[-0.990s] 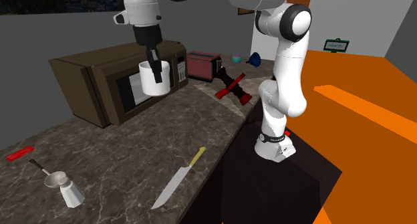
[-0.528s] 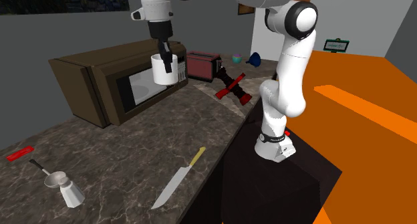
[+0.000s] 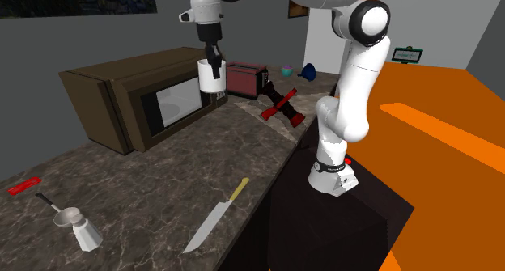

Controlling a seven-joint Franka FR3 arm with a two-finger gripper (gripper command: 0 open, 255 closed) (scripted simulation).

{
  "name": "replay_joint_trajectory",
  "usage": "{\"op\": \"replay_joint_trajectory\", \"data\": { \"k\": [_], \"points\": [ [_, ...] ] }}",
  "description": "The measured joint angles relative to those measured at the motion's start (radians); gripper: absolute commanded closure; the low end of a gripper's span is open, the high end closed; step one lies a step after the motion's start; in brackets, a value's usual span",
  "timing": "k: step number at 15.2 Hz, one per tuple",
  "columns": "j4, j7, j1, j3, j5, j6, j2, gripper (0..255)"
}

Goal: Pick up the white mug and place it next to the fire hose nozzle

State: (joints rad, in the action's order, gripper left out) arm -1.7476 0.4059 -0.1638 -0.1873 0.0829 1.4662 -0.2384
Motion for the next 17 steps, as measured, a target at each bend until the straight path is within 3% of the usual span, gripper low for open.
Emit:
{"op": "replay_joint_trajectory", "data": {
  "k": [6, 17],
  "points": [
    [-0.040, 0.144, -0.056, -0.092, 0.037, 0.012, -0.039, 255],
    [0.015, 0.423, -0.151, -0.275, 0.079, 0.020, -0.006, 255]
  ]
}}
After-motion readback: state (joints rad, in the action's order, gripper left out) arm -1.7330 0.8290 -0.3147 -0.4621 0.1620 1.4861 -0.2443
